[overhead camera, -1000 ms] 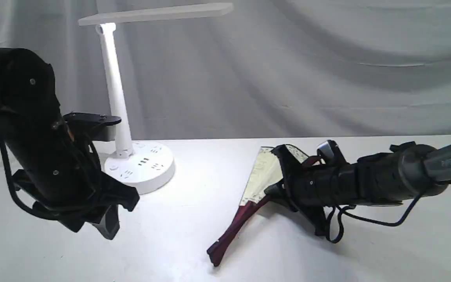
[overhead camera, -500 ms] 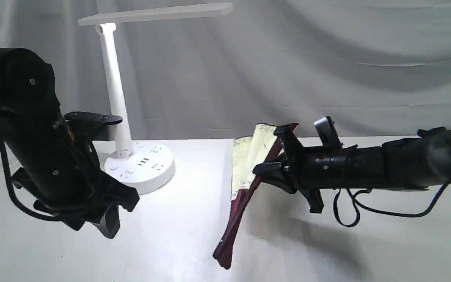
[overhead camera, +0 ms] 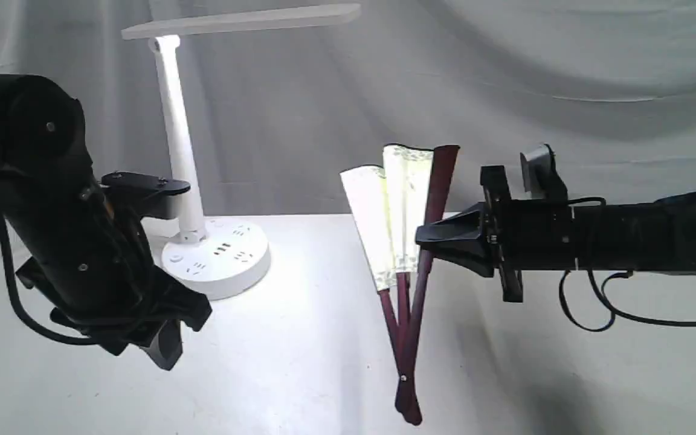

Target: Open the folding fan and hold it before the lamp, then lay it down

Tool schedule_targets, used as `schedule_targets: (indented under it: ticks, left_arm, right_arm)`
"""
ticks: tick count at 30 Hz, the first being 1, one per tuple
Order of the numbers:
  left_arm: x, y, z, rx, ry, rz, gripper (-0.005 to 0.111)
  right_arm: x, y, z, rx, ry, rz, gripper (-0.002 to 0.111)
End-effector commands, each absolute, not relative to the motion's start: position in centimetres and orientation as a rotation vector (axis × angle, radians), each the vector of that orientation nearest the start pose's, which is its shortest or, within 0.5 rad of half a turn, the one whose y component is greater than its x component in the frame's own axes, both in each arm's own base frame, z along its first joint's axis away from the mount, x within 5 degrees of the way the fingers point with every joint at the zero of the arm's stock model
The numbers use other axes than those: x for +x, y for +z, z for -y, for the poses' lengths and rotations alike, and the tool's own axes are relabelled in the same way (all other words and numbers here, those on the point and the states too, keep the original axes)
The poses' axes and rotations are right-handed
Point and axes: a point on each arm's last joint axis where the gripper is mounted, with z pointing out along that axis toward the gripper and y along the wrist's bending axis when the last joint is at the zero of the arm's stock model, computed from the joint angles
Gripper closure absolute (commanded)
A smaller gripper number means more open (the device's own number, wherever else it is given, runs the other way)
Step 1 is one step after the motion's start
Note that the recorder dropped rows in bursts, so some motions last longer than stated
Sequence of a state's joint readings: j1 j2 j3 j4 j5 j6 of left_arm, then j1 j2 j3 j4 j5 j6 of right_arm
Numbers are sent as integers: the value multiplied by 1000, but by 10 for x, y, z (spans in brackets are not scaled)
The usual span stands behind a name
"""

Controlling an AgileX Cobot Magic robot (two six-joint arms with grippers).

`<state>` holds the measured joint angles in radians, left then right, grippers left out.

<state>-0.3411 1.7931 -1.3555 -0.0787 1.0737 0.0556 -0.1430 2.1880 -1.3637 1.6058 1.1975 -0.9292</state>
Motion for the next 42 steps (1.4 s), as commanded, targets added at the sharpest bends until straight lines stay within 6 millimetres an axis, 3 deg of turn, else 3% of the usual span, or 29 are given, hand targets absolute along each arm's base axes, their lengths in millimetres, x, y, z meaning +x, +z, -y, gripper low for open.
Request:
schedule_targets:
  ticks: [1, 7, 12, 18, 24, 31, 34, 37, 42]
  left_arm:
    - [338, 227, 125, 564, -127, -2941, 56]
    - [360, 214, 133, 556, -152, -2781, 56]
    - [373, 219, 146, 518, -295, -2600, 56]
    - [377, 228, 167, 649, -354, -2402, 56]
    - [370, 228, 183, 757, -317, -2359, 56]
    - [370, 222, 167, 715, -140, -2474, 56]
    - [370, 221, 163, 708, -75, -2491, 63]
    - [373, 222, 166, 694, -90, -2441, 79]
    - [369, 209, 171, 671, -132, -2312, 85]
  right_arm:
    - [423, 159, -8, 240, 1630, -2154, 108]
    - [413, 149, 8, 203, 1565, -2262, 108]
    - [411, 148, 10, 202, 1557, -2297, 108]
    - [409, 146, 12, 168, 1535, -2325, 108]
    - [409, 145, 12, 163, 1533, -2326, 108]
    - [410, 146, 12, 178, 1541, -2310, 108]
    - [411, 147, 12, 186, 1546, -2293, 108]
    - [411, 148, 12, 177, 1544, -2279, 108]
    - [412, 148, 12, 179, 1545, -2277, 108]
